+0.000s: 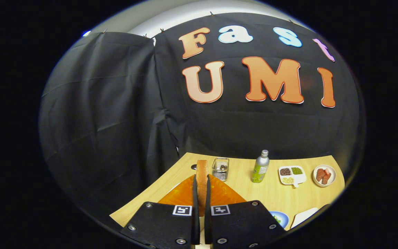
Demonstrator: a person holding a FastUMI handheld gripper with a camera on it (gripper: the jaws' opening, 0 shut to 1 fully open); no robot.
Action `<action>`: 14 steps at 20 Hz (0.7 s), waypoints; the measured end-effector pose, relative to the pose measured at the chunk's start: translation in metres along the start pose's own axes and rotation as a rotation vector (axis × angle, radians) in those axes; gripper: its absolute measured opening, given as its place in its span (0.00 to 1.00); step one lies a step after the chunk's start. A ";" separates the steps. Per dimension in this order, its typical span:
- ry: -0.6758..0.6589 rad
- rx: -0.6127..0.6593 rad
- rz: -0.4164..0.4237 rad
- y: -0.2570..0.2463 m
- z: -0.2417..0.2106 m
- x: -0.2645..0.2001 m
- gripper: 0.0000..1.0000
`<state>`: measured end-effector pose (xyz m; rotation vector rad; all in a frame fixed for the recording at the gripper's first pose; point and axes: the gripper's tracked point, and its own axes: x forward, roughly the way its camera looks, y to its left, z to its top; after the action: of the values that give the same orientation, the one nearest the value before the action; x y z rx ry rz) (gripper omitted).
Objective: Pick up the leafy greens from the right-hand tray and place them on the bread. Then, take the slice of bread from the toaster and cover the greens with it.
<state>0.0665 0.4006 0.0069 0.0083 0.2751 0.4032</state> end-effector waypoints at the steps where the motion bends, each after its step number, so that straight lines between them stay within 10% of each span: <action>1: 0.003 0.001 -0.015 -0.009 -0.001 -0.002 0.06; 14: 0.079 0.039 -0.147 -0.092 -0.053 -0.028 0.06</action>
<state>0.0633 0.3029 -0.0424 0.0103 0.3592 0.2527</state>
